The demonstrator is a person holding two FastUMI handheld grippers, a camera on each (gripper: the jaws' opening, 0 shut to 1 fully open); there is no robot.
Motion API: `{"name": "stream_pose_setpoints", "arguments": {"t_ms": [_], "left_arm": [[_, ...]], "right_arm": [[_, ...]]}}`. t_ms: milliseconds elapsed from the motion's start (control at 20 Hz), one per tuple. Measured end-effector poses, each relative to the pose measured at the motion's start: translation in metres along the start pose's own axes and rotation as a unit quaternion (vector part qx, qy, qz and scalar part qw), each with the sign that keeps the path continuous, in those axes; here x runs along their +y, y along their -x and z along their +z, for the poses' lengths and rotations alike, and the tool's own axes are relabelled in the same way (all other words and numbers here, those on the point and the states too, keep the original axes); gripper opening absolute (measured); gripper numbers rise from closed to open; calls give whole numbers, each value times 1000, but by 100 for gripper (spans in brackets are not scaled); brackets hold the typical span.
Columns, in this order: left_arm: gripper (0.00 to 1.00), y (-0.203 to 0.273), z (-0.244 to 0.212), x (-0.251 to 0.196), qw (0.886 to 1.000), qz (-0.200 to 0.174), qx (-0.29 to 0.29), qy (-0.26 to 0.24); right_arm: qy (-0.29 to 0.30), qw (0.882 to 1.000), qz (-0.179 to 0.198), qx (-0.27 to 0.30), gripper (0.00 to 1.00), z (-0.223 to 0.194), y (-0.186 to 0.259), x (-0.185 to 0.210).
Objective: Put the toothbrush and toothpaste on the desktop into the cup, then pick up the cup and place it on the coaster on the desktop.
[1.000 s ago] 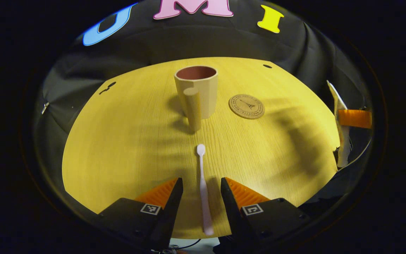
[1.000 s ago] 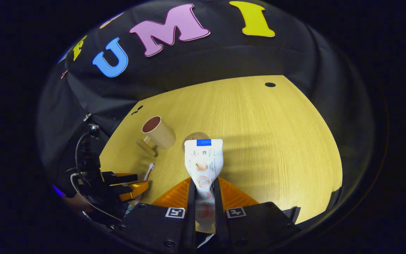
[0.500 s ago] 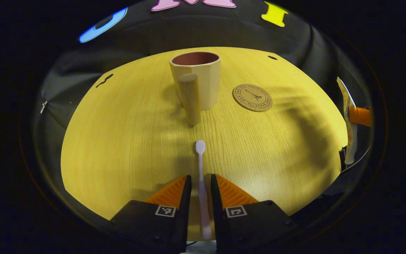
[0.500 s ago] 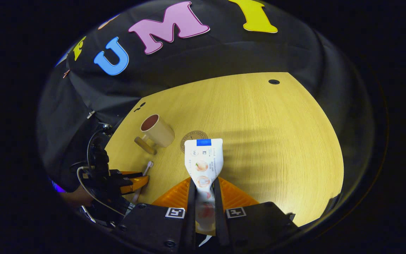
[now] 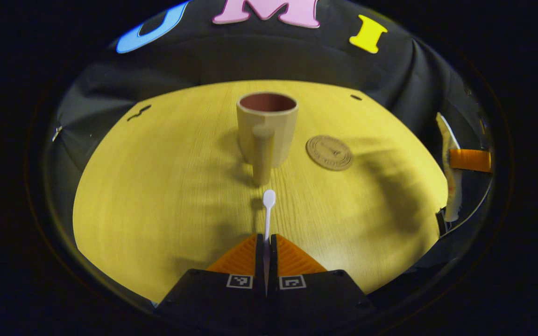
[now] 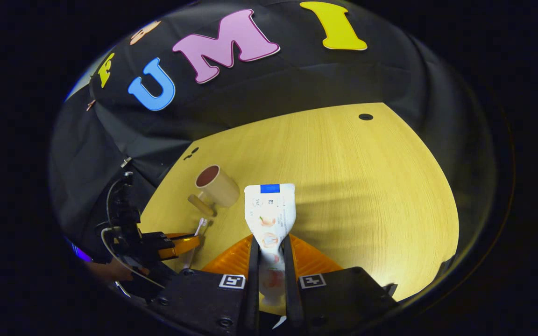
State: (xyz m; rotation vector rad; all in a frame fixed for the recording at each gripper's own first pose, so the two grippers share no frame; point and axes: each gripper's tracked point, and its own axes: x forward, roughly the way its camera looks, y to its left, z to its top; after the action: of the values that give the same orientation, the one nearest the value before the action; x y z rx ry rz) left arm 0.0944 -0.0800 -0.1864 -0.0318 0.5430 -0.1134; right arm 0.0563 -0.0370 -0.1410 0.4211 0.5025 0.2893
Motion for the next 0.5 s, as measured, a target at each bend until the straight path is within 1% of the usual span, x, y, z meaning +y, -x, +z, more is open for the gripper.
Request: {"name": "stream_pose_setpoints", "arguments": {"t_ms": [150,300,400,500], "left_arm": [[6,26,31,-9,998,-45,-51,5],[6,58,61,-13,991,-85,-103,27],[6,82,81,-12,985,-101,-139,33],[6,103,98,-10,979,-109,-168,39]], "right_arm": [[-13,998,32,-43,27,24,-2,30],[-25,991,74,-105,27,73,-7,71],[-18,985,94,-143,27,105,-18,94],[-7,980,110,-168,27,129,-34,117]]}}
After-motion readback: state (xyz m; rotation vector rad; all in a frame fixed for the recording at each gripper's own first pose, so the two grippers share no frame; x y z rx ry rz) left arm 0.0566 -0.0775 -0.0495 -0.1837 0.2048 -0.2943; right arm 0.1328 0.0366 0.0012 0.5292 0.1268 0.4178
